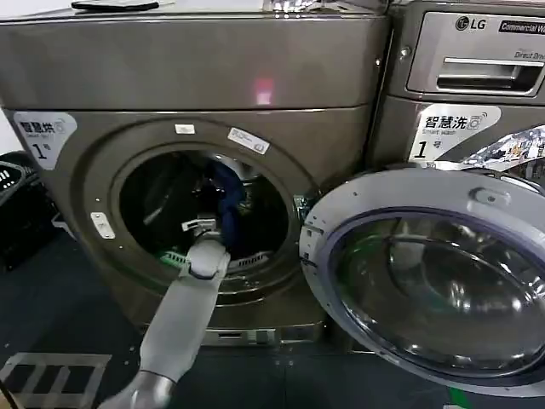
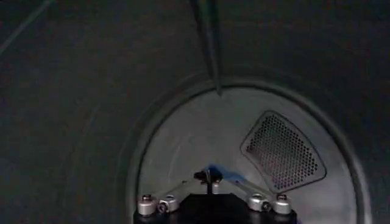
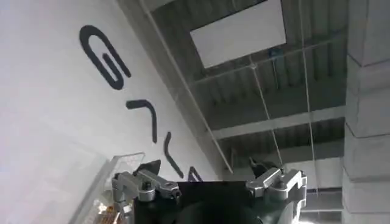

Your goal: Grasp the clothes from the dryer.

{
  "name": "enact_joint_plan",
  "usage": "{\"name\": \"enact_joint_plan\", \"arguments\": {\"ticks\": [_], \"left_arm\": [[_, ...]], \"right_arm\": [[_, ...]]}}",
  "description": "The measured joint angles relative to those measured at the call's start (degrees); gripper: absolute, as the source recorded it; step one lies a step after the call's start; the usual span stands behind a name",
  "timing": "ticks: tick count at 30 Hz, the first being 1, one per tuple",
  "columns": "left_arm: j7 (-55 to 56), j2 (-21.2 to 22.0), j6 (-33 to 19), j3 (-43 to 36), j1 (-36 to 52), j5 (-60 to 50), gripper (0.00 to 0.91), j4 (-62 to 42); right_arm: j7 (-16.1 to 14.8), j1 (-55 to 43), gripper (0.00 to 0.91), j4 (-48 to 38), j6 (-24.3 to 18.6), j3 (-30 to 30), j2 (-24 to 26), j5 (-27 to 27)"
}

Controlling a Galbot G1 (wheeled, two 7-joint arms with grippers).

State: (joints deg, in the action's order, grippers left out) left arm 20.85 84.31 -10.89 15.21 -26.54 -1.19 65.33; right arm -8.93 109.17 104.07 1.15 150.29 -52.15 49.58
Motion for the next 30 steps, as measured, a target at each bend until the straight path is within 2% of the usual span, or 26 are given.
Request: {"name": "enact_joint_plan", "arguments": {"ticks": [30], "left_arm": [[-8.8, 0.1, 3.8, 1.3, -0.4, 1.6, 0.0, 1.5]], "right_arm": [[-1.0, 0.8, 0.907, 0.0, 0.2, 1.4, 0.0, 0.1]]}}
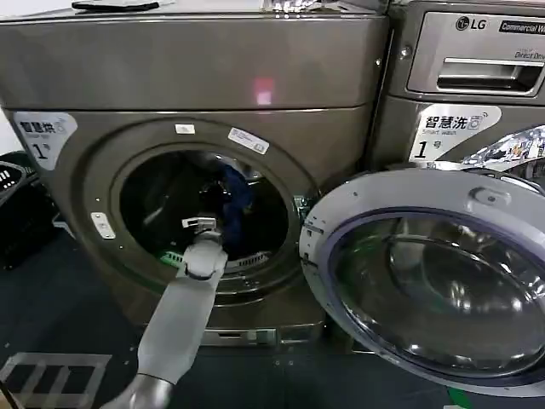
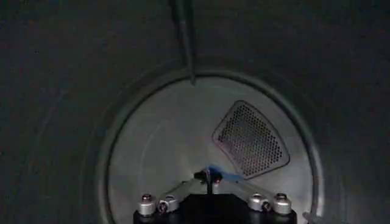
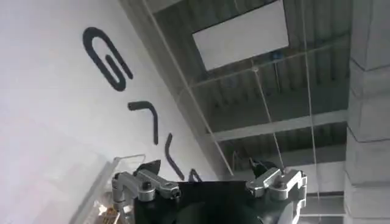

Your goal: Grasp the clothes from the dryer.

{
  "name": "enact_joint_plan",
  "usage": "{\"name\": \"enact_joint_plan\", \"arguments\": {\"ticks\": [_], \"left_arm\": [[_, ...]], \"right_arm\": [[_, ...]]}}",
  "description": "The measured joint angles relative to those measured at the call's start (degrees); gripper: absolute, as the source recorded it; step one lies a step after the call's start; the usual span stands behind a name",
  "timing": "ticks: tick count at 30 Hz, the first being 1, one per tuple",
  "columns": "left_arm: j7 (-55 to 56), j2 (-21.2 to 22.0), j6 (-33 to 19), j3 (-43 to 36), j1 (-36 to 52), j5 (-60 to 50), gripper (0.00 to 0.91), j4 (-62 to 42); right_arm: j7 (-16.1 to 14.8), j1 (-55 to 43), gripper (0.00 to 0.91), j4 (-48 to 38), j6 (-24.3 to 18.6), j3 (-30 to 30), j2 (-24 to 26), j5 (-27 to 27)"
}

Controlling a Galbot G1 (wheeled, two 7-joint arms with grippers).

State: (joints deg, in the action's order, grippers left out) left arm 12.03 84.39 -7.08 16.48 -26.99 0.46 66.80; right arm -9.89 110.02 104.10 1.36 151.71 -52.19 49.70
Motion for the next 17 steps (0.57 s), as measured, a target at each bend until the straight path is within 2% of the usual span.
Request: {"name": "enact_joint_plan", "arguments": {"ticks": [17], "left_arm": [[-1.2, 0.0, 1.1, -0.2, -0.1, 0.5, 0.0, 0.7]], "right_arm": [[-0.3, 0.7, 0.907, 0.9, 0.1, 0.2, 0.0, 0.7]]}}
